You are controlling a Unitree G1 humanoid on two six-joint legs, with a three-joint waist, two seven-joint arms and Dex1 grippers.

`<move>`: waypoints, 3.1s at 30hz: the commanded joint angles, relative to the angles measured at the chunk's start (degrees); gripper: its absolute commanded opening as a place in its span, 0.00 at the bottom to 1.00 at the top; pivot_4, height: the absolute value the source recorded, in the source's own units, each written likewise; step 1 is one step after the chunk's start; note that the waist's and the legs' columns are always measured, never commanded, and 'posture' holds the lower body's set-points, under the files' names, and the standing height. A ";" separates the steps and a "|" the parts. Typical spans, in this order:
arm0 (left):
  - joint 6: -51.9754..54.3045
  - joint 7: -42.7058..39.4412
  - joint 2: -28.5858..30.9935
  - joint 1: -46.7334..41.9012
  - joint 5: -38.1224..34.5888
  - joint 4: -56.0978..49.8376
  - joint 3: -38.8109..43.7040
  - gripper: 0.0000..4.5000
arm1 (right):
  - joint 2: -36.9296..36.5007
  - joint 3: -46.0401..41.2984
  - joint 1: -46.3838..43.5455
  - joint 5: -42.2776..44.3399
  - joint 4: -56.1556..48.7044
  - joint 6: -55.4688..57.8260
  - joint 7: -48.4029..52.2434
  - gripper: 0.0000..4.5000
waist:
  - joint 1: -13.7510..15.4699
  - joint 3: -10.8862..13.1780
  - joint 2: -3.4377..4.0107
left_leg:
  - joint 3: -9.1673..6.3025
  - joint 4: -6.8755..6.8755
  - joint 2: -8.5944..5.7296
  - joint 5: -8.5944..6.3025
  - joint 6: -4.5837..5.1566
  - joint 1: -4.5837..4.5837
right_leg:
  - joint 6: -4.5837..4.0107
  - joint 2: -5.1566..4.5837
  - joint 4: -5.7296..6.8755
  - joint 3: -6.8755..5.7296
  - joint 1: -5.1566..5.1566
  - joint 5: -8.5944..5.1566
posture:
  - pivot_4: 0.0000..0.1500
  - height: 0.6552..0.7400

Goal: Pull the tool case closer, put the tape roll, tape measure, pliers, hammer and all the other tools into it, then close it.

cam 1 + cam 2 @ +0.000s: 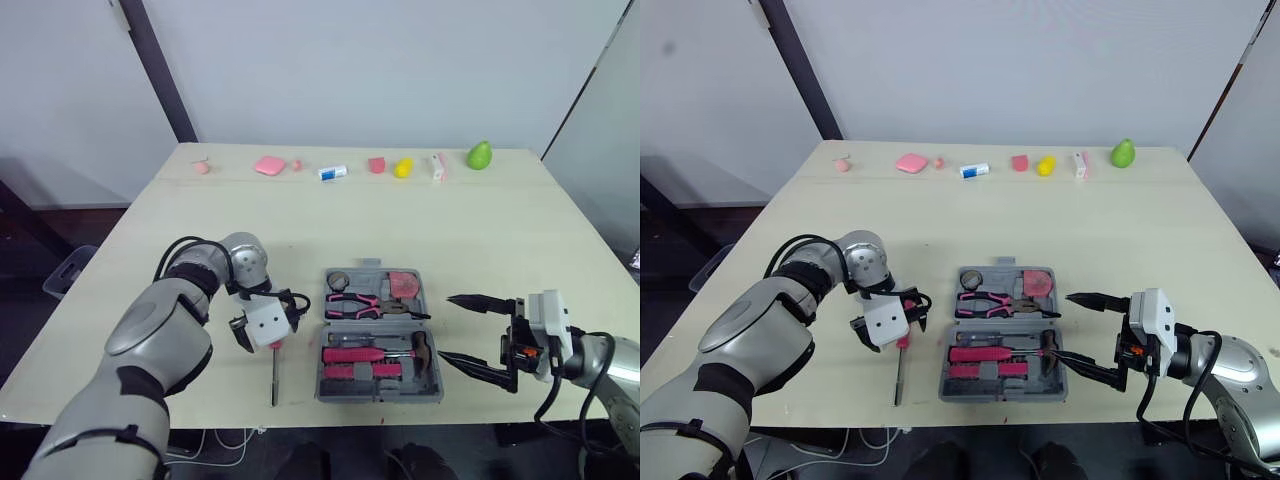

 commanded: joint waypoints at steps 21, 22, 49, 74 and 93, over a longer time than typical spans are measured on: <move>-3.42 -8.14 4.78 0.92 -3.69 -1.56 6.73 0.09 | -0.23 -1.87 1.80 0.56 -2.82 -1.36 -0.11 1.00 | -0.28 0.00 0.01 | -0.01 0.00 0.04 0.00 0.00 0.05 | -0.02 0.05 0.06 0.00 0.01 0.01 | 1.00 1.00; -2.72 -8.17 5.85 1.28 -4.05 -2.56 6.91 0.09 | -0.22 -1.88 1.81 0.62 -2.80 -1.31 -0.11 1.00 | -0.24 0.00 0.00 | -0.01 0.00 0.04 0.00 0.00 0.05 | -0.02 0.04 0.06 0.00 0.02 0.01 | 1.00 1.00; 135.01 30.78 17.06 47.16 -37.32 -89.45 54.00 0.09 | 1.15 -0.08 -0.43 1.05 0.41 -1.76 2.06 1.00 | -1.37 0.03 0.08 | -0.26 0.03 0.09 0.01 -0.01 0.17 | 0.01 -0.08 0.20 -0.02 0.05 -0.01 | 1.00 1.00; 156.49 63.03 -7.45 48.82 -35.79 -91.95 66.81 0.37 | 0.91 0.23 -3.18 0.77 0.82 -1.21 2.17 1.00 | -1.25 0.00 0.04 | -0.27 0.03 -0.01 0.03 -0.06 0.26 | -0.01 -0.28 0.28 0.02 0.07 0.02 | 1.00 1.00; 129.00 70.58 -17.38 62.95 -33.44 -96.40 65.44 1.00 | 0.67 -0.24 -2.49 1.12 0.55 -1.10 2.06 1.00 | -1.11 -0.02 0.04 | -0.20 -0.02 -0.02 0.02 -0.05 0.26 | 0.01 -0.66 0.26 -0.05 0.08 0.03 | 1.00 1.00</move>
